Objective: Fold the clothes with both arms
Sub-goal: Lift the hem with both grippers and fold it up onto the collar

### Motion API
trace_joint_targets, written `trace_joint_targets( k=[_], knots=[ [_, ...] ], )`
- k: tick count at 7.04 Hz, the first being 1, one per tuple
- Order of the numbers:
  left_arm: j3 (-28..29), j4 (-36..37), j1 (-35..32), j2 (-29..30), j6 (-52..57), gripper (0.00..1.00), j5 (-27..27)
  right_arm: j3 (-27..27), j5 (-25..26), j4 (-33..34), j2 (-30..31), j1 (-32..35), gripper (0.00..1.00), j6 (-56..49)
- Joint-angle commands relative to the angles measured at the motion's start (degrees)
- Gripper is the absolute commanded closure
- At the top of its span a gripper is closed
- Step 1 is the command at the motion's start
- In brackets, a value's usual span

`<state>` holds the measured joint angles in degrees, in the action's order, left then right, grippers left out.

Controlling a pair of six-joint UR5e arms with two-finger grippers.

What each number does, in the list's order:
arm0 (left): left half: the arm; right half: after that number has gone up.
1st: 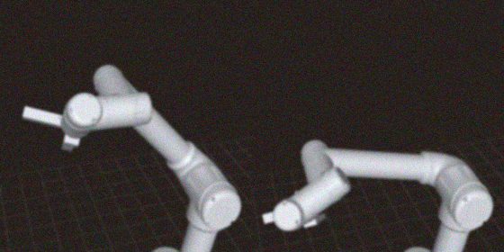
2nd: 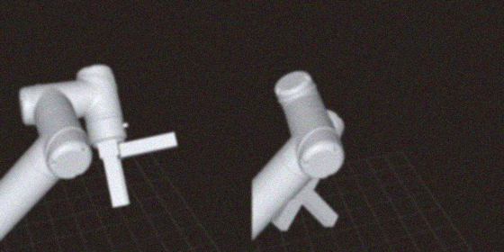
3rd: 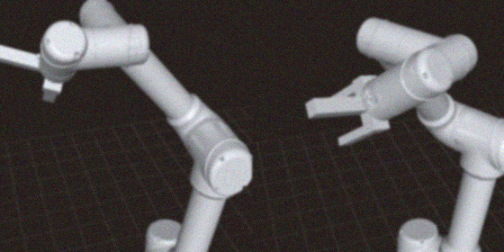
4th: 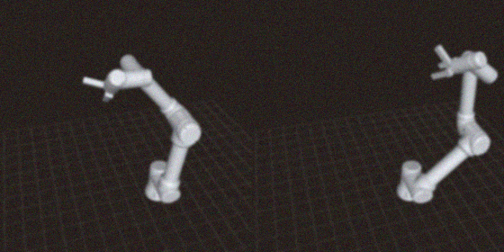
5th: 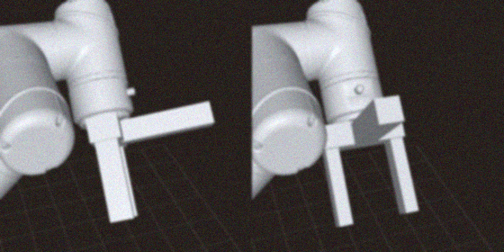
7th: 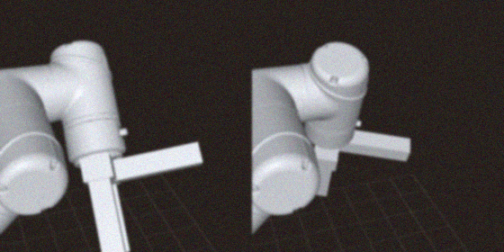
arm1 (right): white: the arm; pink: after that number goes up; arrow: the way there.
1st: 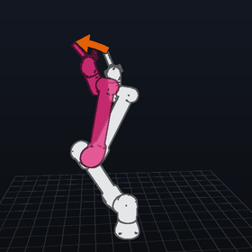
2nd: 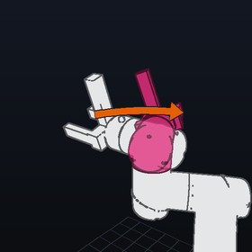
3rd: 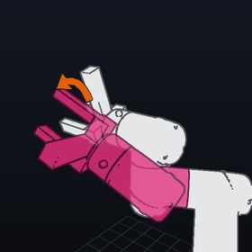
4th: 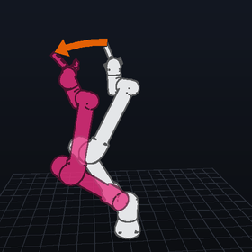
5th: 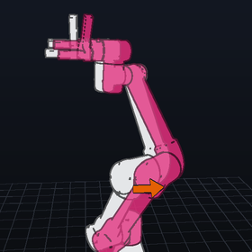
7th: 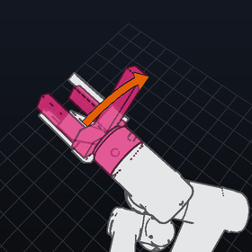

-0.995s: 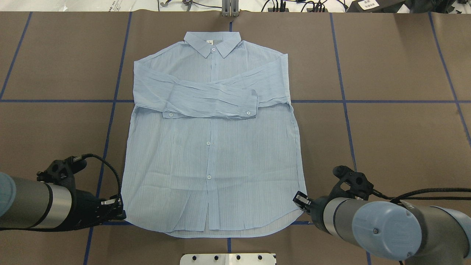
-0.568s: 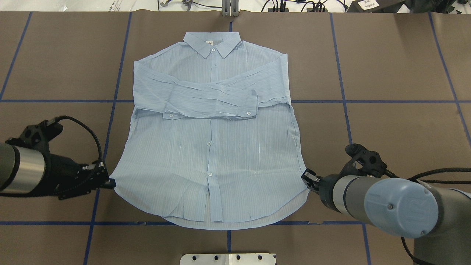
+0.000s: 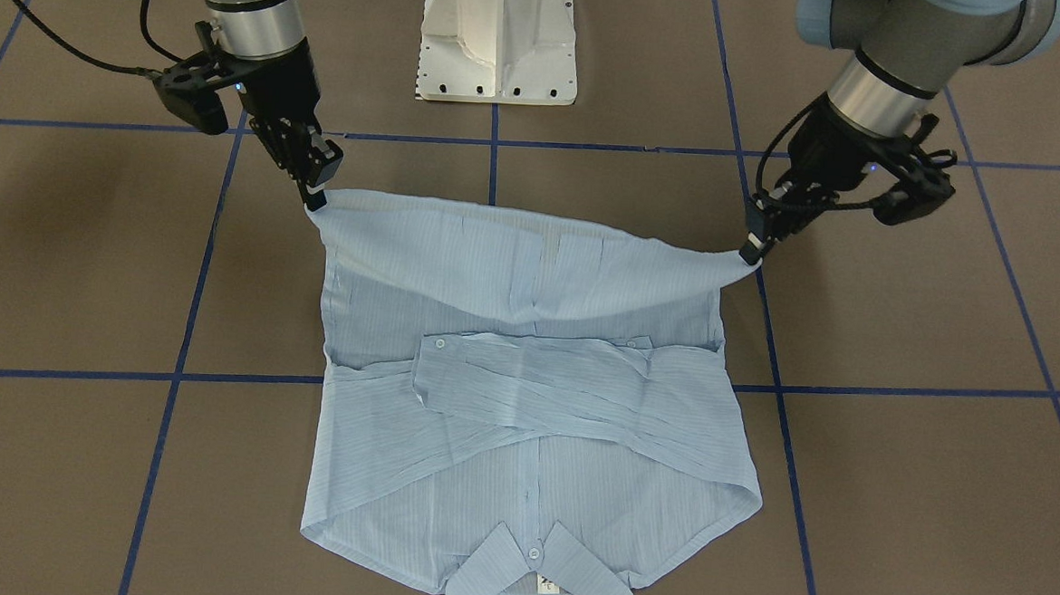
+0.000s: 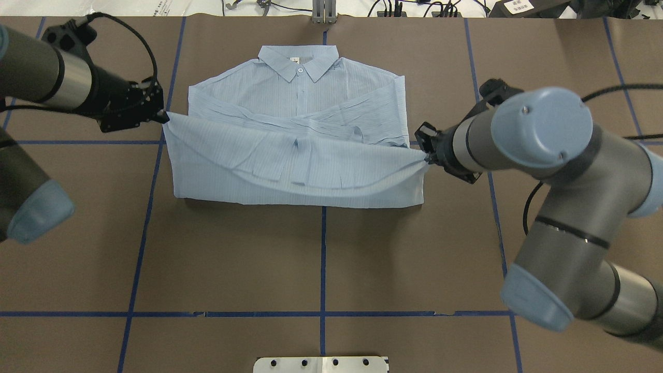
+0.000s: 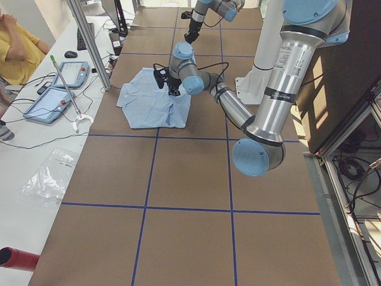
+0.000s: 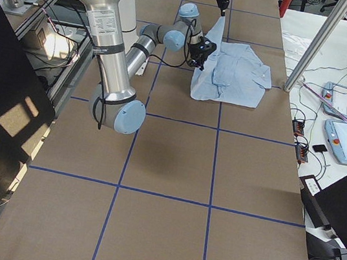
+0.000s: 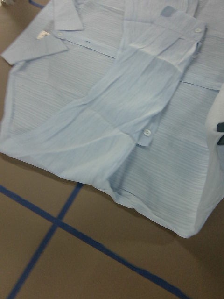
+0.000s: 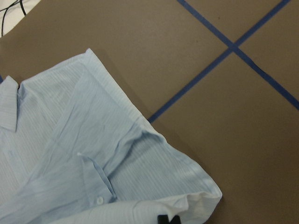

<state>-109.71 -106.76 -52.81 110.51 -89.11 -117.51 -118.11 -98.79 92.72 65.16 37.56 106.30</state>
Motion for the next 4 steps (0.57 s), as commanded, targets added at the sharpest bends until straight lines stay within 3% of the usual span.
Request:
trace_joint_targets(
  k=[1, 2, 3, 4],
  knots=[
    [13.3, -0.4, -4.4, 9.1, 2.8, 1.0, -2.1, 10.8, -2.8, -0.1, -7.0, 7.3, 1.0, -4.9],
    [20.0, -6.5, -5.0, 10.5, 2.8, 1.0, -2.0, 16.8, -2.8, -0.3, -10.5, 8.5, 1.0, -5.7],
    [27.2, -15.1, -5.0, 10.7, 2.7, 1.0, -1.9, 24.9, -2.8, -4.6, -14.2, 9.0, 1.0, -5.7],
    [32.8, -19.2, -5.1, 12.7, 2.7, 1.0, -1.6, 31.9, -2.7, -10.8, -15.8, 9.2, 1.0, -5.7]
  ],
)
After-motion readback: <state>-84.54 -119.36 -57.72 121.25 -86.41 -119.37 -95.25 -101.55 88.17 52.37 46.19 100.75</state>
